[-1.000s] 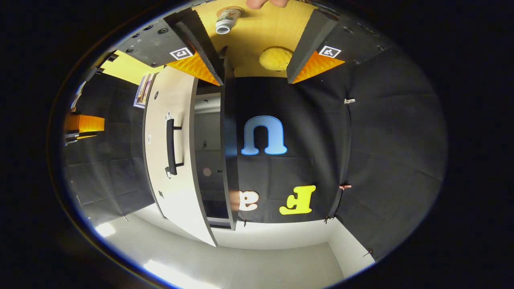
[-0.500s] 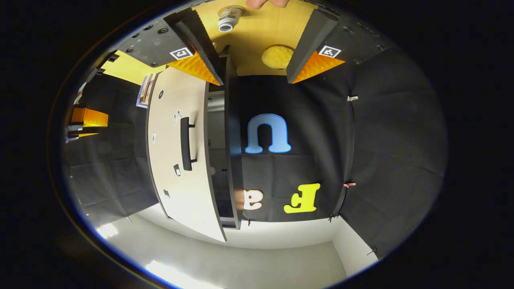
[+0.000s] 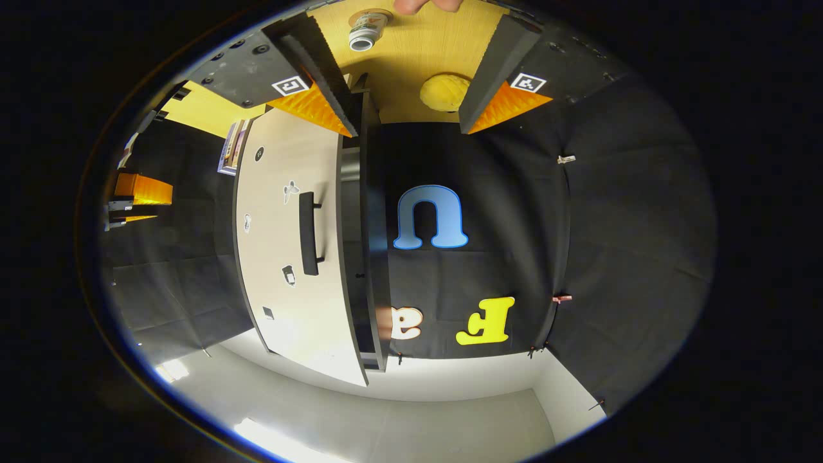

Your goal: Open the cabinet door with the right hand, grasp the bottle in the cabinet with the left hand and place it on the coaster, then close the cabinet door with the right hand.

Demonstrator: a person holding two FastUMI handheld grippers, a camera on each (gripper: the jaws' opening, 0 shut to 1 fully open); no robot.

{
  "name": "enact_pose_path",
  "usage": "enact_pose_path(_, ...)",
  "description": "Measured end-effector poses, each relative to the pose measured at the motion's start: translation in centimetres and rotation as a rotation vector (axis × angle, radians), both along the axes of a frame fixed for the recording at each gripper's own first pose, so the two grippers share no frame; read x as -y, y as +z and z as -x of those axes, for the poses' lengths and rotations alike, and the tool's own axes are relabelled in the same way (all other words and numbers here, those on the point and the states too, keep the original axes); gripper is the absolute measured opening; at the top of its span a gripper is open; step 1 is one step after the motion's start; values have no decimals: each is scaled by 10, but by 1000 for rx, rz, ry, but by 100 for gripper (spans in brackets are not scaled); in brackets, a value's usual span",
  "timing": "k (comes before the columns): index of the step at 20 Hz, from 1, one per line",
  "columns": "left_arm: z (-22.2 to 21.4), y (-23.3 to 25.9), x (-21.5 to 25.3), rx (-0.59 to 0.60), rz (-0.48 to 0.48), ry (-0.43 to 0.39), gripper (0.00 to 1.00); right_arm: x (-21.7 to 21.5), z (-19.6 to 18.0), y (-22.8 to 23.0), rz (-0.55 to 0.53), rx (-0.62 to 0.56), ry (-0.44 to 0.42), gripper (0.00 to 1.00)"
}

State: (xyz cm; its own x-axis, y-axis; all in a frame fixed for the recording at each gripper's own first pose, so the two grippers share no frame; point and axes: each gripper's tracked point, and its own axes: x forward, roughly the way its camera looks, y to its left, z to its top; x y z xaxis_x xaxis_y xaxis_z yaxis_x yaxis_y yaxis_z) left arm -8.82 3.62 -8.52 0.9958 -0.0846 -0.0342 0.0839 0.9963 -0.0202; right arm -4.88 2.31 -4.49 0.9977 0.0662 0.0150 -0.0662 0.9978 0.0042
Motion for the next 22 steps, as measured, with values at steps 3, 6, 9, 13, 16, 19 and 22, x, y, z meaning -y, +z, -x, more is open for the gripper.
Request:
enact_pose_path(3, 0, 0, 0, -2, -5, 1, 98, -2, 1, 0, -2, -1, 4, 96)
enact_pose_path(6, 1, -2, -1, -5, 0, 1, 98, -2, 0, 0, 3, -3, 9, 96)
enact_pose_path(9, 1, 1, 0, -1, -1, 2, 98, -2, 1, 0, 2, -3, 11, 96)
enact_pose_path(13, 2, 1, 2, 0, -4, -1, 98, -2, 3, -1, 6, -4, 13, 96)
enact_pose_path(16, 4, 1, 4, 0, -5, -3, 98, -1, 4, 1, 2, -6, 12, 96)
enact_pose_path(19, 6, 1, 4, -1, -5, -1, 98, 0, 6, 1, 3, -3, 11, 96)
enact_pose_path(22, 8, 2, 4, 0, -5, 1, 98, 2, 8, 1, 0, -4, 10, 96)
